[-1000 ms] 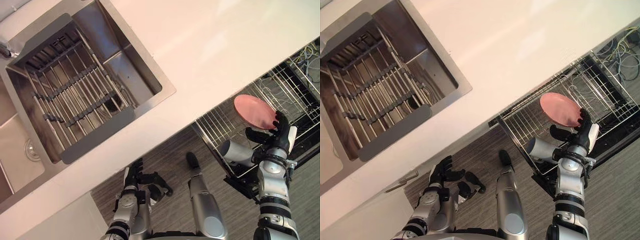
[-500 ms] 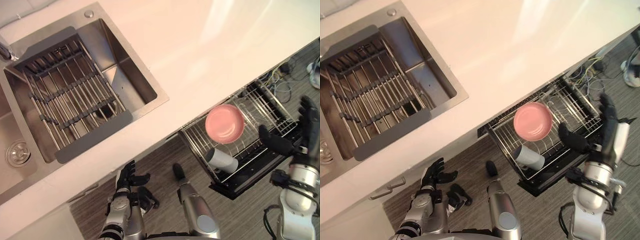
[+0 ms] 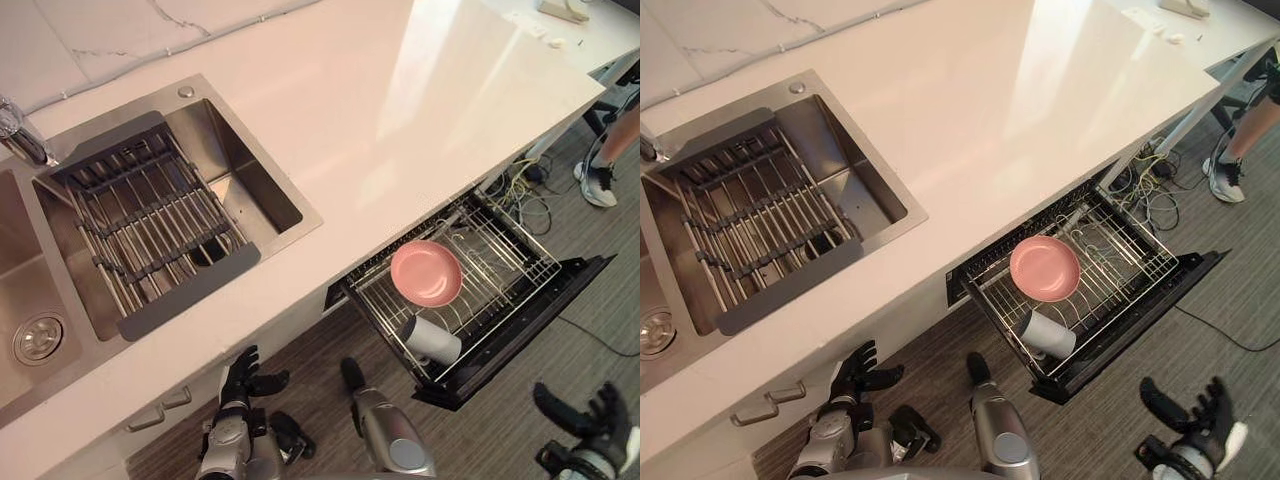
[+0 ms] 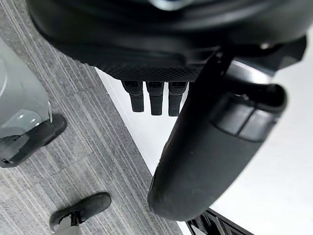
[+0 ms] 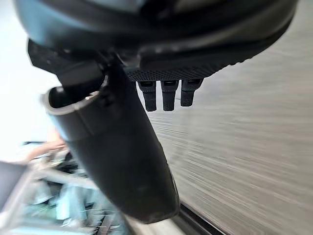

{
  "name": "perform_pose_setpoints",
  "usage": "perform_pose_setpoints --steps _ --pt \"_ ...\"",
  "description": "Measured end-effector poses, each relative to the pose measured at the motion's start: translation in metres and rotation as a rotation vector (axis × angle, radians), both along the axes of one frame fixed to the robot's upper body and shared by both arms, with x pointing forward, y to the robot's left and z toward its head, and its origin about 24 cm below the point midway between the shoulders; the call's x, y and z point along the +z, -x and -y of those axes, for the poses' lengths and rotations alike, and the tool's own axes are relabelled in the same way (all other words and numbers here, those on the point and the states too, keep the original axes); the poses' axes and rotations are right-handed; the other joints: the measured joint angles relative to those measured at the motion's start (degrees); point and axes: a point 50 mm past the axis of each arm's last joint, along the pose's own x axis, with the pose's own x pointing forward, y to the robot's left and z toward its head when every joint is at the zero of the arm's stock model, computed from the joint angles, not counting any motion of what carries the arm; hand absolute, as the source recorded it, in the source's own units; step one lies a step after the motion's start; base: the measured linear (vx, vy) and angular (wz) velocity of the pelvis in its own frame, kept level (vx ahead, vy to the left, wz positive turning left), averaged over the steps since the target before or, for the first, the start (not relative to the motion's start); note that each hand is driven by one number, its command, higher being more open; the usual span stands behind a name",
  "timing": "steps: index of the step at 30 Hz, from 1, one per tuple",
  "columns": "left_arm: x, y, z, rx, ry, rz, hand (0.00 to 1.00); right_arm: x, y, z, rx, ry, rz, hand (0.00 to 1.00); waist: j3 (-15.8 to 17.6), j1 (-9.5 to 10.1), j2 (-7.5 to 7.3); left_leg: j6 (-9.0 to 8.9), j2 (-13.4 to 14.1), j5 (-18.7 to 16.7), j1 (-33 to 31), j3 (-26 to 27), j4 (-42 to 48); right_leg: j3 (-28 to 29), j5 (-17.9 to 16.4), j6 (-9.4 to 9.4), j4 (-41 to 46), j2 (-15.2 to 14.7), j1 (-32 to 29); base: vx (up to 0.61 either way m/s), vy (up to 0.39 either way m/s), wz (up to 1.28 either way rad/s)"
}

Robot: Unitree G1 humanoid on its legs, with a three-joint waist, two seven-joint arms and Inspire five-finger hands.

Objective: Walk over to the sink, pick up the cup, carry it to the dishwasher, place the cup inside the dishwasher, then close the dishwasher door

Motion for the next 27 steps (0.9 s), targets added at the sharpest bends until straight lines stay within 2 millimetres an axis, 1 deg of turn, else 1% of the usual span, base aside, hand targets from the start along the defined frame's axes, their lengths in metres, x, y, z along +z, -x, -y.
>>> perform_pose_setpoints --steps 2,4,7,9,11,12,13,14,15,17,18,19,20,21,22,23,24,25,27 --pt "0.000 -0.001 0.003 -0.001 0.008 0.002 0.90 -0.006 -0.008 -0.006 -0.006 -0.059 0.033 0.90 0.36 0.06 0.56 0.25 -0.26 0.15 -0.56 -0.46 0.04 -0.39 0.02 0.05 0.10 -0.36 -0.30 0.00 0.009 0.15" --pt "0.002 -0.005 0.006 -0.002 0.016 0.015 0.90 -0.010 -0.027 -0.015 -0.007 -0.152 0.113 0.90 1.01 0.49 1.46 0.66 -0.78 0.41 -1.61 -1.27 0.05 -1.00 0.07 0.18 0.30 -0.96 -0.91 0.00 0.024 0.20" --pt "0.007 -0.014 0.006 -0.007 0.014 0.043 0.90 -0.012 -0.044 -0.021 -0.029 -0.244 0.201 0.90 2.39 1.35 2.27 1.22 -1.62 0.83 -3.55 -2.55 0.04 -1.86 0.06 0.34 1.03 -1.85 -2.43 -0.02 0.017 0.20" --pt "0.009 -0.017 0.005 -0.009 0.010 0.055 0.90 -0.008 -0.057 -0.025 -0.013 -0.265 0.242 0.90 3.32 1.64 2.42 1.44 -1.94 1.03 -4.23 -2.79 0.00 -2.00 0.10 0.38 1.12 -2.18 -3.03 -0.02 0.015 0.14" --pt "0.012 -0.022 0.006 -0.014 0.008 0.069 0.90 -0.001 -0.077 -0.032 0.039 -0.283 0.284 0.90 4.34 1.81 2.72 1.67 -2.64 1.24 -5.61 -3.41 -0.23 -2.44 0.17 0.37 1.06 -2.85 -4.03 -0.03 0.021 0.16" --pt "0.013 -0.023 0.006 -0.016 0.008 0.073 0.90 0.001 -0.082 -0.034 0.051 -0.283 0.294 0.90 4.68 1.88 2.83 1.67 -2.75 1.24 -5.88 -3.57 -0.25 -2.55 0.23 0.39 1.01 -3.00 -4.19 -0.02 0.018 0.16" --pt "0.014 -0.026 0.007 -0.020 0.008 0.080 0.90 0.006 -0.092 -0.036 0.085 -0.274 0.308 0.90 5.09 2.08 3.11 1.71 -3.04 1.36 -6.48 -4.00 -0.45 -2.88 0.39 0.39 0.73 -3.35 -4.46 -0.01 0.009 0.15" --pt "0.016 -0.028 0.008 -0.026 0.008 0.087 0.90 0.013 -0.101 -0.040 0.123 -0.259 0.320 0.90 5.17 2.67 3.26 1.71 -3.59 1.75 -6.97 -4.20 -1.13 -3.05 0.64 0.50 0.49 -3.76 -4.96 -0.01 0.005 0.17" --pt "0.016 -0.030 0.008 -0.030 0.008 0.091 0.90 0.017 -0.106 -0.042 0.145 -0.249 0.331 0.90 5.26 2.92 3.42 1.78 -3.88 2.07 -7.21 -4.44 -1.53 -3.24 0.80 0.57 0.26 -4.01 -5.10 0.00 -0.007 0.25" --pt "0.021 -0.035 0.012 -0.052 0.004 0.115 0.90 0.035 -0.128 -0.050 0.253 -0.210 0.373 0.90 5.83 3.49 4.42 2.55 -4.42 3.29 -7.98 -5.90 -2.31 -4.79 1.34 0.91 -0.42 -4.64 -4.98 0.02 -0.031 0.32" --pt "0.022 -0.036 0.012 -0.055 0.003 0.121 0.90 0.040 -0.135 -0.054 0.290 -0.201 0.382 0.90 5.96 3.85 4.65 2.87 -4.37 3.67 -8.06 -6.08 -2.34 -5.00 1.43 0.95 -0.43 -4.63 -4.96 0.03 -0.051 0.22" --pt "0.024 -0.039 0.014 -0.067 0.002 0.134 0.90 0.051 -0.146 -0.062 0.356 -0.180 0.413 0.90 6.25 4.67 5.21 2.87 -4.30 4.13 -8.17 -6.48 -2.45 -5.50 1.53 0.84 -0.43 -4.62 -4.88 0.04 -0.067 0.18" --pt "0.026 -0.040 0.014 -0.068 0.000 0.148 0.90 0.065 -0.156 -0.070 0.395 -0.165 0.463 0.90 6.33 4.89 5.37 2.84 -4.29 4.73 -8.29 -7.07 -2.83 -6.11 1.67 0.67 -0.44 -4.62 -4.79 0.04 -0.077 0.21" --pt "0.027 -0.041 0.014 -0.068 -0.004 0.151 0.90 0.072 -0.161 -0.073 0.417 -0.153 0.487 0.90 6.33 4.89 5.37 2.84 -4.28 5.01 -8.27 -7.42 -3.04 -6.47 1.71 0.62 -0.48 -4.62 -4.63 0.04 -0.094 0.28" --pt "0.028 -0.042 0.014 -0.074 -0.007 0.158 0.90 0.081 -0.172 -0.077 0.472 -0.131 0.485 0.90 6.36 4.99 5.44 2.70 -4.23 5.46 -8.27 -8.48 -3.30 -7.38 1.77 0.45 -0.77 -4.61 -4.07 0.03 -0.100 0.23" --pt "0.029 -0.043 0.015 -0.082 -0.007 0.164 0.90 0.085 -0.177 -0.078 0.503 -0.114 0.475 0.90 6.40 5.40 5.53 2.58 -4.21 5.70 -8.27 -8.82 -3.49 -7.73 1.77 0.36 -0.79 -4.59 -3.97 0.04 -0.125 0.31" --pt "0.031 -0.046 0.019 -0.100 -0.006 0.179 0.90 0.096 -0.189 -0.079 0.572 -0.037 0.441 0.90 6.49 6.71 5.71 2.29 -4.22 6.56 -8.35 -9.44 -4.24 -8.61 1.86 0.09 -0.87 -4.53 -3.97 0.03 -0.105 0.21" --pt "0.031 -0.046 0.019 -0.101 -0.006 0.179 0.90 0.098 -0.191 -0.080 0.582 -0.024 0.433 0.90 6.49 6.79 5.71 2.25 -4.22 6.72 -8.35 -9.61 -4.29 -8.82 1.89 0.04 -0.87 -4.52 -3.93 0.03 -0.089 0.23" --pt "0.029 -0.044 0.020 -0.106 -0.006 0.171 0.90 0.102 -0.197 -0.082 0.651 0.074 0.360 0.90 6.49 7.13 5.70 1.88 -4.12 7.92 -8.23 -10.97 -4.83 -10.17 1.91 -0.32 -0.88 -4.47 -3.25 0.05 -0.110 0.26"
